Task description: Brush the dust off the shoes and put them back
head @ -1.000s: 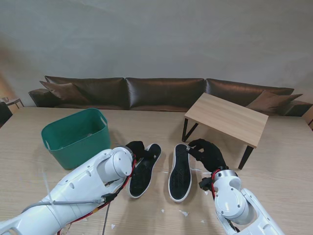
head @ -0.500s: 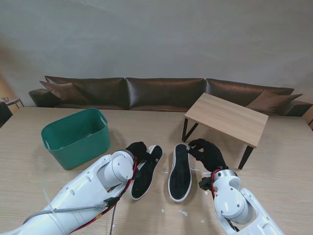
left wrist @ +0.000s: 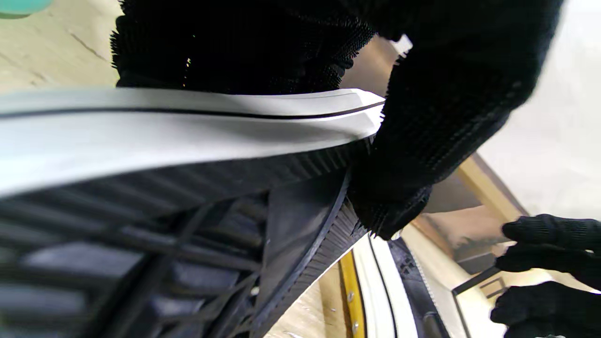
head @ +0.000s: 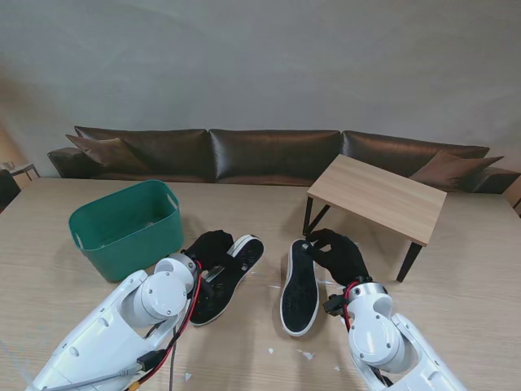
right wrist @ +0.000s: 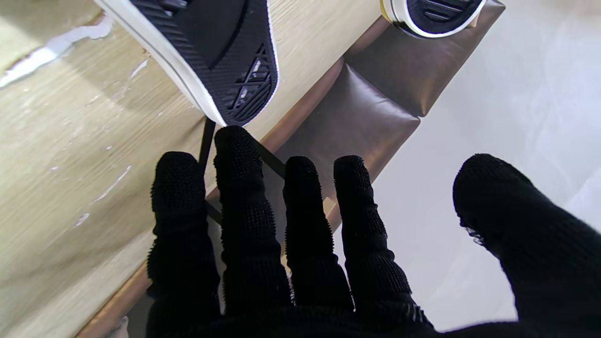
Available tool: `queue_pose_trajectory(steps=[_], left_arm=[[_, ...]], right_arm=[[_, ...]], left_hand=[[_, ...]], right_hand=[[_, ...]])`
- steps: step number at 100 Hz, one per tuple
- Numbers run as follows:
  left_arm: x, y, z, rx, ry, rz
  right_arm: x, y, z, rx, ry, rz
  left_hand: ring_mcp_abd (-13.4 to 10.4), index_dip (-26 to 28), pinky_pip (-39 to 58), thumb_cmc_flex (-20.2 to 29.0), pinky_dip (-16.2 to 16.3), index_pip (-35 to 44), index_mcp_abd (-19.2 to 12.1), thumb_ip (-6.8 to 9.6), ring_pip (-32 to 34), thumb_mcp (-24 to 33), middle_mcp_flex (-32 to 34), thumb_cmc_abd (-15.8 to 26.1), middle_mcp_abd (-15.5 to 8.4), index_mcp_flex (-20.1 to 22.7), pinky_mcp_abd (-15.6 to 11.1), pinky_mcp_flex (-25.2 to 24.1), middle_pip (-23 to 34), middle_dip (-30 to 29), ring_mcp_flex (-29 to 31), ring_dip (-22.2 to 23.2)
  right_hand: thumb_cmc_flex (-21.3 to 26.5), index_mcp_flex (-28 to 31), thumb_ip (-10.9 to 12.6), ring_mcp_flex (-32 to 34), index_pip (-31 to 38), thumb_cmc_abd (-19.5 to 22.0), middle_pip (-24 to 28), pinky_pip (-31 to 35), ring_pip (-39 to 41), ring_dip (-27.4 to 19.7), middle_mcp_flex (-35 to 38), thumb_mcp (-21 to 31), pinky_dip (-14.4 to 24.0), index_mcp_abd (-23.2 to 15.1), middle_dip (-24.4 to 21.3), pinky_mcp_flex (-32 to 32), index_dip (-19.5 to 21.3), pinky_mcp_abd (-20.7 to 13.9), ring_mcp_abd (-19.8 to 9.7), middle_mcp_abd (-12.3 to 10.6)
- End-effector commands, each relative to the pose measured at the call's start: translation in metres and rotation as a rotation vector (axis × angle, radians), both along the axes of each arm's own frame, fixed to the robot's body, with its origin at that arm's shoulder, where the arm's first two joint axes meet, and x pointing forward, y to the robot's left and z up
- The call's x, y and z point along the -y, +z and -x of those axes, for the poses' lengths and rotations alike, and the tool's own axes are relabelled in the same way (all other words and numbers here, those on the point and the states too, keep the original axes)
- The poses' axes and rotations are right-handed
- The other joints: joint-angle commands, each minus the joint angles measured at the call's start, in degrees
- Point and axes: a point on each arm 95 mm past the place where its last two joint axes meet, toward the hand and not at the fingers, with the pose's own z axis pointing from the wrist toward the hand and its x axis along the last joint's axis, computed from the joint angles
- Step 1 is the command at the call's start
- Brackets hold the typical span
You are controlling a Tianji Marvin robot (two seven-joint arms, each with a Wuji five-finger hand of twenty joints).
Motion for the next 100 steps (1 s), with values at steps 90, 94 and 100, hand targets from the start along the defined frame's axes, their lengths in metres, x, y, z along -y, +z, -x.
queue_pose_trajectory(steps=[90,94,100], left_arm=[[0.010,0.044,0.019,0.212,-0.276,0.199],[0.012,0.045,0.019,0.217,-0.284,0.203],[0.015,0.046,0.019,0.225,-0.290,0.210]], right_arm=[[-0.056,0.048,-0.019,-0.010,0.295,0.005],[-0.059,0.048,-0.017,-0.012,0.305,0.006],[-0.064,0.046,-0.015,-0.008,0.316,0.004]], left_hand=[[-3.4,-2.3,-2.2,11.2,2.1,4.0,-19.0,5.37,1.0,8.4,4.2,0.1,-9.8,9.0,-5.6,-5.7,-2.4,-4.1,1.2,4.0],[-3.4,-2.3,-2.1,11.2,2.2,4.0,-18.9,5.37,1.1,8.4,4.1,0.1,-9.8,9.1,-5.5,-5.7,-2.5,-4.2,1.3,4.1],[-3.4,-2.4,-1.9,11.2,2.3,3.9,-18.9,5.37,1.2,8.4,4.2,0.1,-9.7,9.1,-5.5,-5.7,-2.5,-4.2,1.3,4.2]], right_hand=[[2.5,-23.9,0.0,-14.9,-5.1,-11.3,-2.8,-7.2,-7.9,-4.5,-28.3,-7.3,1.8,-12.5,-6.4,-16.8,-0.9,-0.2,-2.8,-3.9],[2.8,-23.3,0.0,-14.7,-5.0,-11.7,-2.6,-7.3,-7.9,-4.5,-28.1,-7.0,2.0,-12.7,-6.4,-16.7,-0.6,-0.1,-2.8,-3.9],[2.9,-22.4,-0.3,-14.0,-4.6,-12.9,-2.2,-7.8,-7.9,-4.4,-27.4,-5.4,2.8,-12.9,-6.5,-16.2,1.0,-0.1,-2.6,-4.3]])
